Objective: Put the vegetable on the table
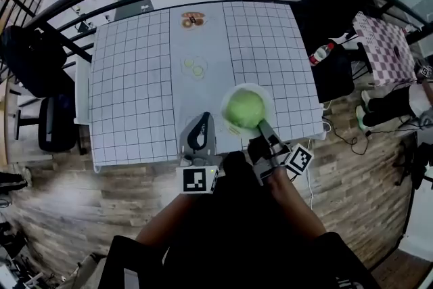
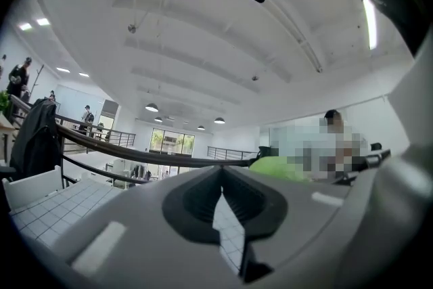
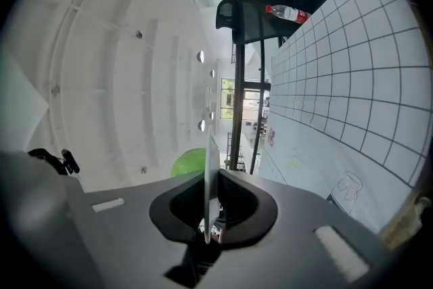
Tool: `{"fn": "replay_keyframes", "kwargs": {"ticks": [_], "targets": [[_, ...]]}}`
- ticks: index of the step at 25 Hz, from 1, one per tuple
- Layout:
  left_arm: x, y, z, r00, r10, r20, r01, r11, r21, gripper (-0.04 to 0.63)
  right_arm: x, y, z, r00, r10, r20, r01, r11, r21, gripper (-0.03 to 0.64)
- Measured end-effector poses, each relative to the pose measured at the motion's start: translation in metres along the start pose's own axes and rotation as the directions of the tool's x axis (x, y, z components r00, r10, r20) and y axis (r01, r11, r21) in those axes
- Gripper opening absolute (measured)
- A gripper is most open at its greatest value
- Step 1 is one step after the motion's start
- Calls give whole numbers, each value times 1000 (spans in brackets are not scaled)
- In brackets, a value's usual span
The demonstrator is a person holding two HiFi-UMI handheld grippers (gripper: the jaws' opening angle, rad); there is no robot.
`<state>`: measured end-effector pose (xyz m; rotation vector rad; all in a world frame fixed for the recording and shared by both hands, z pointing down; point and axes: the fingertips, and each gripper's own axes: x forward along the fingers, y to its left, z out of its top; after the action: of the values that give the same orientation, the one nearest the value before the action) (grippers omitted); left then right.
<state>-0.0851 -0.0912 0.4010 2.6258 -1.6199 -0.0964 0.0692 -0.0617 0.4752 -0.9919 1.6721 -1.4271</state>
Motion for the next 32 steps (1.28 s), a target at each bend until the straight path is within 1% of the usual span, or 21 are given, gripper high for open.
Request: {"fn": "replay_keyframes", "kwargs": {"ticks": [3, 7, 10, 13, 15, 18, 24, 27, 32], "targets": [[33, -4, -6, 1000, 16, -16, -16, 1000, 13, 8, 15, -13, 30, 1000, -18, -13, 17, 1000, -16, 20], [73, -21, -16, 999, -5, -36, 5, 1000, 11, 8, 27, -26, 70, 1000, -15, -20, 14, 999, -33, 21], [96, -29, -24, 999, -4, -53, 5, 1000, 6, 8, 37, -37, 94, 1000, -14, -18, 14, 1000, -21, 20], [115, -32, -27, 998, 4, -58, -3, 1000, 24, 8, 46, -53, 114, 999, -27, -32, 26, 999, -41, 20], [125, -34, -28, 998, 9, -60, -7, 999, 32, 8, 52, -66, 124, 999, -30, -39, 29, 999, -29, 19], [138, -37, -30, 996, 19, -82, -16, 999, 38, 8, 61, -84, 137, 998, -39, -50, 38, 999, -15, 20], [158, -39, -32, 994, 39, -100, -33, 997, 63, 8, 78, -121, 158, 996, -45, -81, 42, 999, -35, 19], [165, -40, -34, 992, 49, -113, -44, 998, 49, 8, 83, -142, 166, 994, -54, -91, 52, 998, -26, 20], [175, -35, -36, 989, 76, -124, -71, 997, 39, 8, 90, -173, 177, 997, 19, -76, -19, 1000, 6, 20]]}}
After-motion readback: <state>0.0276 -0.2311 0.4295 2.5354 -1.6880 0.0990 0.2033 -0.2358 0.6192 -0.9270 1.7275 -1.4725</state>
